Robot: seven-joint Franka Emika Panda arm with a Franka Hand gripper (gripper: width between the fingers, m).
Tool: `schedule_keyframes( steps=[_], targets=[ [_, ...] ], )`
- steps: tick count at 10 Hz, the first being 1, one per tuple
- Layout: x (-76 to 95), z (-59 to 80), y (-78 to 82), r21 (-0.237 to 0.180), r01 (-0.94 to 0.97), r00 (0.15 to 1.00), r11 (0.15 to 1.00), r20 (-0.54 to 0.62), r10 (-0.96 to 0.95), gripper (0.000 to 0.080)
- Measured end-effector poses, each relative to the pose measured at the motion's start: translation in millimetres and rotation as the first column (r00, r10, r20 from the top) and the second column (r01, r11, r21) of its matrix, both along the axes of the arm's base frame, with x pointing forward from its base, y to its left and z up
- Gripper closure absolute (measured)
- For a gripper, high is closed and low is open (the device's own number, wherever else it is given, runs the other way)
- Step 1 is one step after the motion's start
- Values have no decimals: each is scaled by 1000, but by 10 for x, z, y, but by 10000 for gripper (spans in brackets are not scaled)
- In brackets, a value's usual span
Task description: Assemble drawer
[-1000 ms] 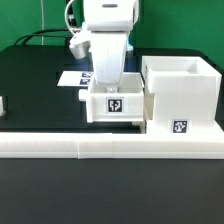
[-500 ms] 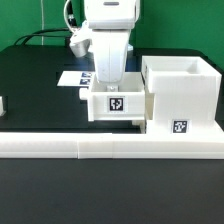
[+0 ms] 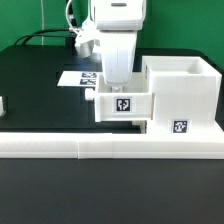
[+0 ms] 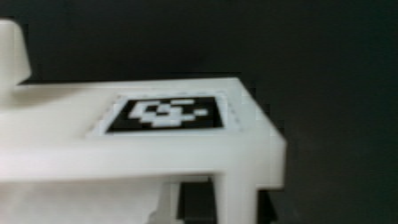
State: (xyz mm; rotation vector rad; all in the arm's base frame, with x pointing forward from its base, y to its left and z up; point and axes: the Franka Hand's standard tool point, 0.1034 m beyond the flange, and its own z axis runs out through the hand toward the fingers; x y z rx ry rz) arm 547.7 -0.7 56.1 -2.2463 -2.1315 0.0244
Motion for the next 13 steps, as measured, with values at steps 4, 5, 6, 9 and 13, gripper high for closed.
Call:
schedule_keyframes(
  steps=[4, 5, 6, 9, 13],
  targets=[
    [-1, -23, -5, 4, 7, 1000, 1000, 13, -7, 758],
    [-1, -26, 5, -4, -11, 1000, 1000, 18, 11, 758],
    [3, -24, 8, -13, -25, 999, 1000, 20, 25, 758],
    [38, -11, -14, -32, -41, 998, 999, 43, 43, 758],
    [49, -19, 64, -28, -15, 999, 999, 48, 17, 758]
  ],
)
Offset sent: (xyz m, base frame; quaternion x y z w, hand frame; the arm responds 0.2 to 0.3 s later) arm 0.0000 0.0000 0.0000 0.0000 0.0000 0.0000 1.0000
